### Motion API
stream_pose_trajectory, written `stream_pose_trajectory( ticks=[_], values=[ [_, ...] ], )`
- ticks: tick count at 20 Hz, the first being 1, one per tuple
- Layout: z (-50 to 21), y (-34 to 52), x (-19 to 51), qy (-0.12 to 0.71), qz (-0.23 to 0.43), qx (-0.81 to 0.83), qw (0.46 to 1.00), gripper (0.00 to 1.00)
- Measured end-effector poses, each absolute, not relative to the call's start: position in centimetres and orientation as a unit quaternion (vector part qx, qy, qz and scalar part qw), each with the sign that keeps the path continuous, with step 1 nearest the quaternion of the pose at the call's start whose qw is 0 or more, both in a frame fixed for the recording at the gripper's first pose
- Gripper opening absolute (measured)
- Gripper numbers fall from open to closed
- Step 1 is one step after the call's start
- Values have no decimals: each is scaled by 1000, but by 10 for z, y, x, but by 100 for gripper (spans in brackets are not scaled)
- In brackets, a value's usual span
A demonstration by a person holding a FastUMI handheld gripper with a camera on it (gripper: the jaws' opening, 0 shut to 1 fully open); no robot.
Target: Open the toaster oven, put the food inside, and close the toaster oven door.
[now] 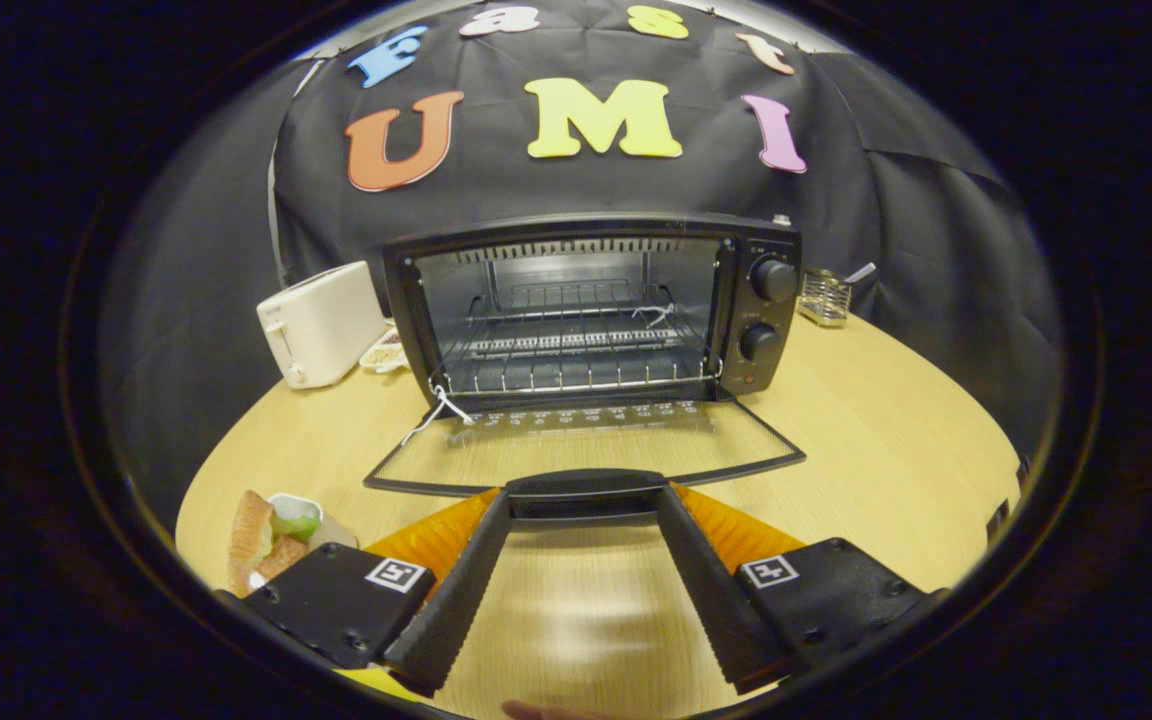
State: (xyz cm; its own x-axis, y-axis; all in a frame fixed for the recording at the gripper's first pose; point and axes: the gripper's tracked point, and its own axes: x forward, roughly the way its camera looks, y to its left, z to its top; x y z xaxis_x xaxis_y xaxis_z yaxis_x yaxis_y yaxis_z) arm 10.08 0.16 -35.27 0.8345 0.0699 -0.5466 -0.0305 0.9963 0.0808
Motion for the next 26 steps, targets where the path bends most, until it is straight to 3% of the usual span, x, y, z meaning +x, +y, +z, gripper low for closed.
stream_pose_trajectory(
  ticks=[16, 26],
  values=[
    [-353, 2, 79, 307, 37, 42, 950, 99],
    [-297, 66, 28, 318, 157, 107, 929, 98]
  ],
)
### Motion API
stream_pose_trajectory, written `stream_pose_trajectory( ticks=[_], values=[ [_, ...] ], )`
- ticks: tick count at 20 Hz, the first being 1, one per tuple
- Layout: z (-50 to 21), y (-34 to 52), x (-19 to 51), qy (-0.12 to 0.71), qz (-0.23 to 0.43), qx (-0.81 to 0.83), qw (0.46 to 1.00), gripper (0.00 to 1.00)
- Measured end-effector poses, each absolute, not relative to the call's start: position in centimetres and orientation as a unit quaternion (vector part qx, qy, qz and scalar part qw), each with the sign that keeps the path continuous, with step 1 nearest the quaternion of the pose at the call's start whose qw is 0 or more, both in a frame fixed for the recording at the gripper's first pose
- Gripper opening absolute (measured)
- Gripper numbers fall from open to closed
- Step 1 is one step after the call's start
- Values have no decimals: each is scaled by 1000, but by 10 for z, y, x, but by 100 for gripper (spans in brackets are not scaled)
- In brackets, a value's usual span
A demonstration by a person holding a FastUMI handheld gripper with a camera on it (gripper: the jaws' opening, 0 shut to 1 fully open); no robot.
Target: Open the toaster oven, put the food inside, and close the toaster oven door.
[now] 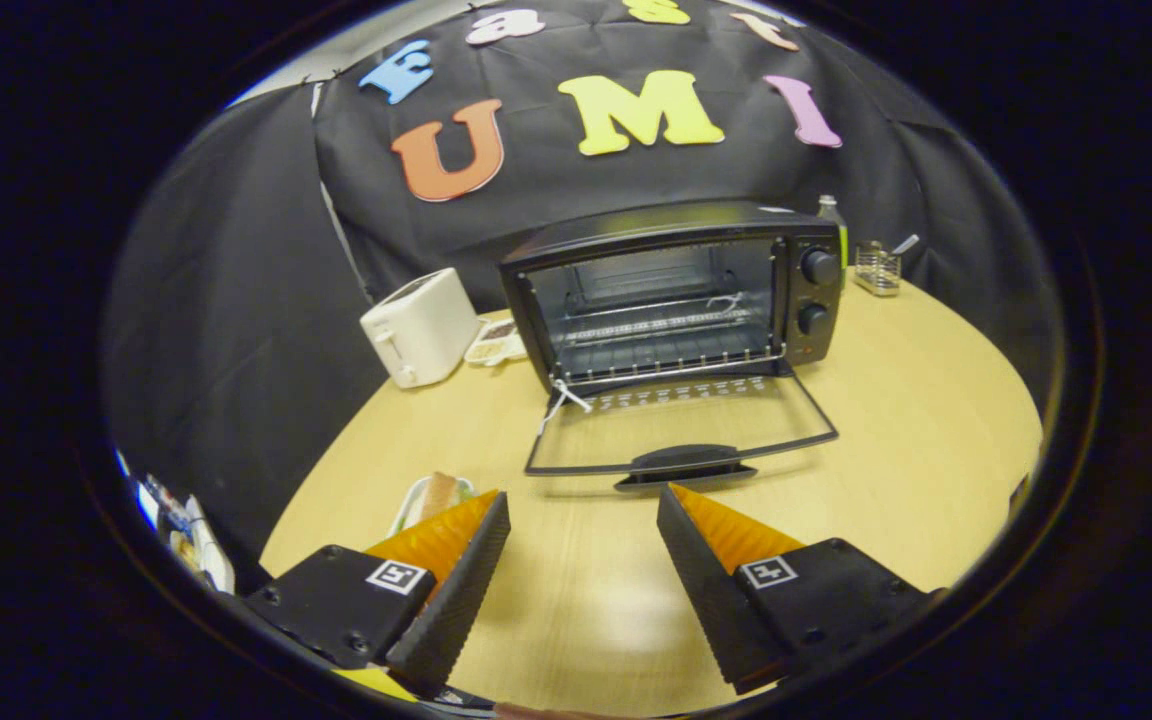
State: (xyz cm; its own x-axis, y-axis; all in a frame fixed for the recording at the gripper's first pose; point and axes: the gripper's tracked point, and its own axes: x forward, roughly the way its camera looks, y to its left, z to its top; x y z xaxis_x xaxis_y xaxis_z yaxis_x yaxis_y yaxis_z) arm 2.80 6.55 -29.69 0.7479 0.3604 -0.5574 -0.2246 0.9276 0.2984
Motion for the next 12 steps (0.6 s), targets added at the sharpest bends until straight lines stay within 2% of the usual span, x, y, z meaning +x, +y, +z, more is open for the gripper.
stream_pose_trajectory(
  ticks=[8, 12],
  values=[
    [-275, 110, 23, 373, 265, 101, 884, 97],
    [-292, 124, 20, 420, 290, 106, 853, 96]
  ],
)
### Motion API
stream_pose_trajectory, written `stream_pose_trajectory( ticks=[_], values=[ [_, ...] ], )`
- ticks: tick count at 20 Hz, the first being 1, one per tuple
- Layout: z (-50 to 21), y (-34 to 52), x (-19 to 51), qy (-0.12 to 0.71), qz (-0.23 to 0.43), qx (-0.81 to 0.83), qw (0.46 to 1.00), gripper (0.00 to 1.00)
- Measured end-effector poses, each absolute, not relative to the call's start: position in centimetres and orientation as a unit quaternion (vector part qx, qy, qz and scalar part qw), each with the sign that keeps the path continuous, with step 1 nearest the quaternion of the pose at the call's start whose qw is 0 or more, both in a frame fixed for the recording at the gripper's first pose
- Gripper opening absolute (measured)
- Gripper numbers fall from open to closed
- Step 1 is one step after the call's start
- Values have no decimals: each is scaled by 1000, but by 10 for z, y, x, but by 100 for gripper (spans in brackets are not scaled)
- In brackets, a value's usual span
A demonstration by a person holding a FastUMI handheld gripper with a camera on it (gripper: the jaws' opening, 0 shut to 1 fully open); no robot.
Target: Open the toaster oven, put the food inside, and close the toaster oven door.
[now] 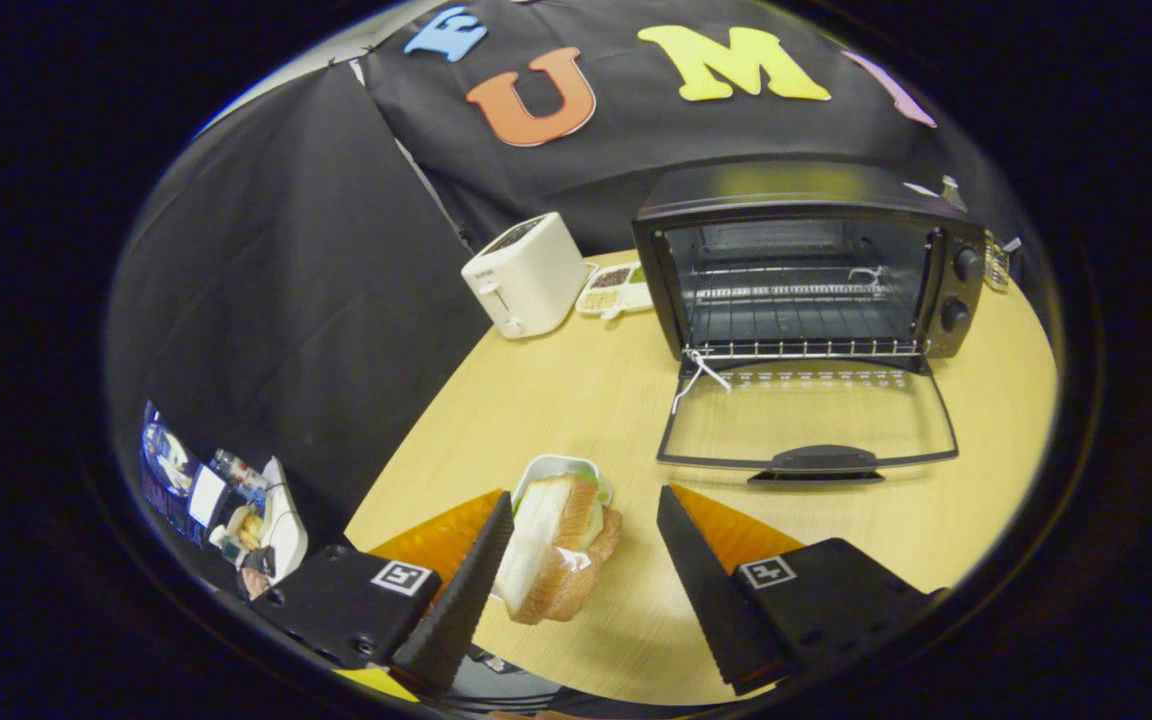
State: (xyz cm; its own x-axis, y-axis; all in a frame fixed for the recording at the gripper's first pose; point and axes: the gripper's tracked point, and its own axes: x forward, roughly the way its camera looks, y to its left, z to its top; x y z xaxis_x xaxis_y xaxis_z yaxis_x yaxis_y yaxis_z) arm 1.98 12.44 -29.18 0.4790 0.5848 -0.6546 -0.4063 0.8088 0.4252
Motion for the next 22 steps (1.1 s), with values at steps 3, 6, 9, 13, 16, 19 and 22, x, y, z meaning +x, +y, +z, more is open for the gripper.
stream_pose_trajectory(
  ticks=[3, 6, 9, 13, 16, 19, 22],
  values=[
    [-304, 149, 2, 496, 336, 189, 778, 94],
    [-312, 155, 6, 532, 341, 235, 739, 88],
    [-324, 158, 7, 536, 354, 222, 734, 82],
    [-332, 164, 0, 554, 367, 240, 708, 52],
    [-327, 161, 2, 551, 368, 252, 706, 43],
    [-310, 157, 2, 533, 371, 269, 711, 39],
    [-279, 153, 3, 517, 377, 319, 699, 39]
  ],
)
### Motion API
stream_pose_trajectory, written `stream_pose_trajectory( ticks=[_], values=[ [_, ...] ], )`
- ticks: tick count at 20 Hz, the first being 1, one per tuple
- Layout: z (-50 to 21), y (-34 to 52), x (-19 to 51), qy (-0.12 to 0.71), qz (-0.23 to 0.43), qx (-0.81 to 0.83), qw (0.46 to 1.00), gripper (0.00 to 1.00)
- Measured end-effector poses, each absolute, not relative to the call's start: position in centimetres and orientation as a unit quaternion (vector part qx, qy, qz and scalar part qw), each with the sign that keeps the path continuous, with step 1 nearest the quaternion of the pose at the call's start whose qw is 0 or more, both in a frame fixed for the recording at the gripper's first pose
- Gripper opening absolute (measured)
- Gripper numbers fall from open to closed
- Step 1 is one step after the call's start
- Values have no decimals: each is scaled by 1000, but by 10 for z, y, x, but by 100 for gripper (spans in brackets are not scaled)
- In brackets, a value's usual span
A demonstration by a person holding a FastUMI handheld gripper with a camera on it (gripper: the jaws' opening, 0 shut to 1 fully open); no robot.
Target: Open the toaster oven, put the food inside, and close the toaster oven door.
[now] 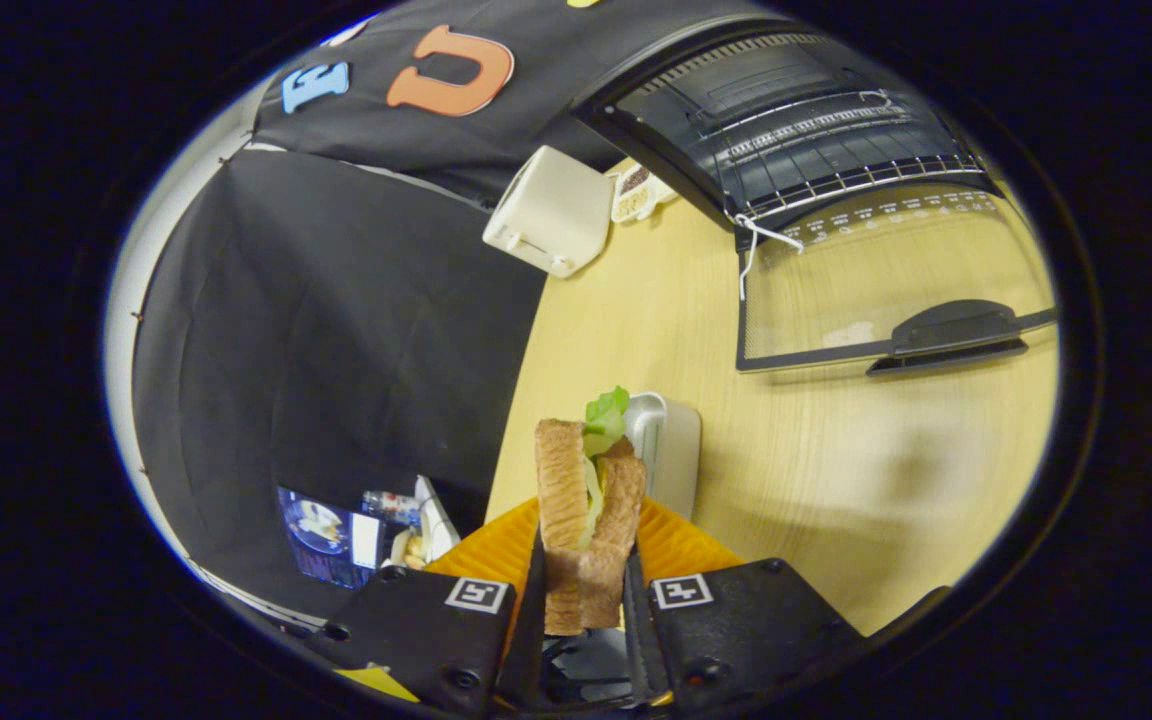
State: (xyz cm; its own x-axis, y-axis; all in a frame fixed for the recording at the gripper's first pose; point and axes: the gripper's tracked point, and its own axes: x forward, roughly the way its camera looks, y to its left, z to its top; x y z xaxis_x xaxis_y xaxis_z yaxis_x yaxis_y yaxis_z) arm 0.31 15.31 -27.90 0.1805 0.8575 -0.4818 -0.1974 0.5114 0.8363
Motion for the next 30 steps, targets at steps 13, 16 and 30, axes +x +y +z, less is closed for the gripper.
stream_pose_trajectory(
  ticks=[13, 16, 30],
  values=[
    [-221, 55, 73, 402, 258, 411, 777, 39],
    [-225, 37, 108, 366, 223, 436, 791, 39],
    [-274, 30, 256, 254, 113, 572, 772, 40]
  ],
)
